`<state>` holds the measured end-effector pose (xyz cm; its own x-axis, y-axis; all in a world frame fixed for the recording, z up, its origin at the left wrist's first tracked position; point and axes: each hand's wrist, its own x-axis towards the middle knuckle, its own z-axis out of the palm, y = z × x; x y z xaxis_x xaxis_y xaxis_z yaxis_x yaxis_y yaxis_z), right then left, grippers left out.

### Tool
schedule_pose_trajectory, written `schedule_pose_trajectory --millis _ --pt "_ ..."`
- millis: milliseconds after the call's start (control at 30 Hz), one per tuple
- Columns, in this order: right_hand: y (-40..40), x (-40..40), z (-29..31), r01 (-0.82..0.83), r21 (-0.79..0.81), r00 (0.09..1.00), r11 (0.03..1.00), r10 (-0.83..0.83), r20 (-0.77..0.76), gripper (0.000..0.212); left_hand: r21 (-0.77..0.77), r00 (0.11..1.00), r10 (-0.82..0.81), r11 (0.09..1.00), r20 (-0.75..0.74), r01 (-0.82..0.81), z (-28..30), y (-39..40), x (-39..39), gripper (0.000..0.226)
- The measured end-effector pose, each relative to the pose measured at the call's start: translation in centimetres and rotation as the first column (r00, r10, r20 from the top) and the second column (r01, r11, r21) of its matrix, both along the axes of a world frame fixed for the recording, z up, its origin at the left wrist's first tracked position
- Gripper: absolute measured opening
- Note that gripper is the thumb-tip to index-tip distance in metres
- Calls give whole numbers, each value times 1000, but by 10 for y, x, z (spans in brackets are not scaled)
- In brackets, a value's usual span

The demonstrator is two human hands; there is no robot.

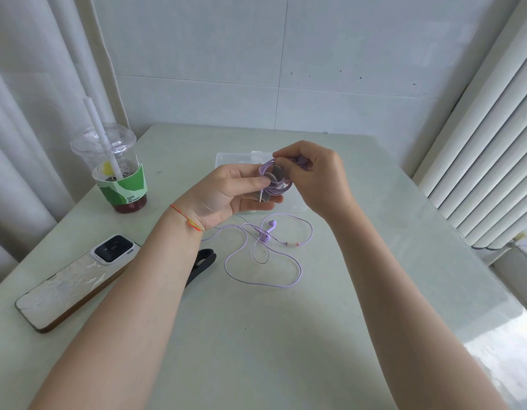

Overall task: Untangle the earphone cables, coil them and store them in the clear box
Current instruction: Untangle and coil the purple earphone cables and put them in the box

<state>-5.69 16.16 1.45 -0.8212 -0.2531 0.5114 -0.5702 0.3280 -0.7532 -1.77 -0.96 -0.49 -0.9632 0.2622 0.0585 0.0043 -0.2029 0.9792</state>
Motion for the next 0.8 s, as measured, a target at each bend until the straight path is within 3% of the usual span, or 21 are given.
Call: schedule_pose_trajectory --millis 167,333,667,800 --pt "4 -1 2 -51 -99 982 994 68 177 7 -51 1000 15 999 -1 -15 0 -1 -2 42" --pt "11 -2 5 -145 -265 897 953 240 371 7 -39 1000 -8 999 -18 8 1 0 1 43" --pt "21 -3 10 -203 -266 861 942 301 410 4 -58 998 -19 998 -52 16 -2 2 0 44" --pt "16 -2 9 -162 -300 872 940 278 402 7 -36 994 72 997 -81 -75 -2 8 -1 47"
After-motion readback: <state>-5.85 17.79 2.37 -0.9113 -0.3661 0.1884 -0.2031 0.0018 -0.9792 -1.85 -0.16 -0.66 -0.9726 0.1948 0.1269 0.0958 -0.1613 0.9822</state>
